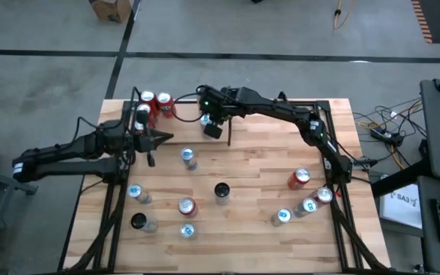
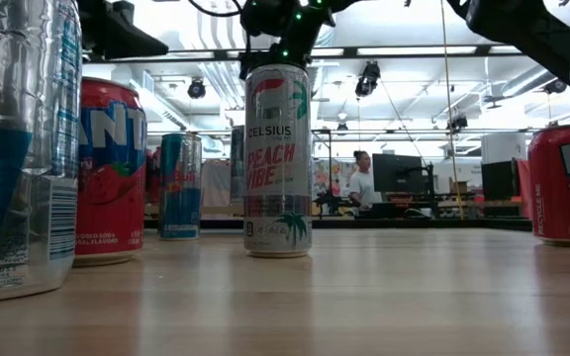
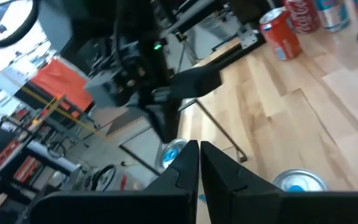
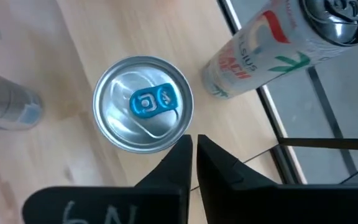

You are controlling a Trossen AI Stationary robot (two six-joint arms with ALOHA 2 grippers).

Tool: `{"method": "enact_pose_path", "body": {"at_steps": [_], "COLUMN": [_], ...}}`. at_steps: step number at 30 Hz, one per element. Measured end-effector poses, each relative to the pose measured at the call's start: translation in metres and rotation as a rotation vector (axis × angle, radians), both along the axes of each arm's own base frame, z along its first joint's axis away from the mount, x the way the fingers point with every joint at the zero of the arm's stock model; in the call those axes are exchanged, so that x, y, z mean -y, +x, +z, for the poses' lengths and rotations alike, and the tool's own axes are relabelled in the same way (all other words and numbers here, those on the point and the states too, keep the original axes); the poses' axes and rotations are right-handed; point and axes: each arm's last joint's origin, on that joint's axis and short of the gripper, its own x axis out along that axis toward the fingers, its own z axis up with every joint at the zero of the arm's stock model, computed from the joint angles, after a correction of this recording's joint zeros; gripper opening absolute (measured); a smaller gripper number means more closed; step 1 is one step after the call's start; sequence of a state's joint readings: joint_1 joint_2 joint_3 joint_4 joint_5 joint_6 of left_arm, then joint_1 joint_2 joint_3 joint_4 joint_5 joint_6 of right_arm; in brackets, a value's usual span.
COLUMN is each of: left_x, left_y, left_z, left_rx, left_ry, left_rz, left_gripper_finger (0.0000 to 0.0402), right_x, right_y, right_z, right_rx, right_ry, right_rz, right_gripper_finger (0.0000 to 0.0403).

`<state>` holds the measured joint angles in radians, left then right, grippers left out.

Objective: Place canned beverage on shelf
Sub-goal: Put the blue soda can on the shelf

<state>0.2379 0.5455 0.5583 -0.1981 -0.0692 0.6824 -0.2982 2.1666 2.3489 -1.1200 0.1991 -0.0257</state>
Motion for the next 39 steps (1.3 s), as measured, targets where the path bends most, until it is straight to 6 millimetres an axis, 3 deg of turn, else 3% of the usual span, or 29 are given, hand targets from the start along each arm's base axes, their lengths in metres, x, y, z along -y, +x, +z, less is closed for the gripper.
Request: {"method": "enact_pose_path", "body": {"at_steps": [17,27,33,39], "left_x": [-0.005,-0.005,-0.005,-0.005], "left_y": [-0.001,-0.001,-0.001,0.0], "left_z": [0.001,0.001,0.001,0.002], "left_rx": [0.017,0.016,0.016,0.02], "left_ry": [-0.014,-0.015,-0.015,-0.013], "left_rz": [0.041,0.041,0.041,0.041], "left_gripper_finger": [0.0,0.0,0.0,0.0], "right_x": [-0.016,-0.021,-0.027,-0.029], "right_y": [0.002,-0.01,-0.007,0.005], "right_z": [-0.001,0.019,0.009,-0.005], "right_rx": [-0.022,-0.005,-0.022,-0.024], "right_ry": [0.015,0.019,0.161,0.163], "right_rz": [0.0,0.039,0.144,0.206], "right_gripper_finger": [0.0013,0.0013,0.0013,0.0013]}}
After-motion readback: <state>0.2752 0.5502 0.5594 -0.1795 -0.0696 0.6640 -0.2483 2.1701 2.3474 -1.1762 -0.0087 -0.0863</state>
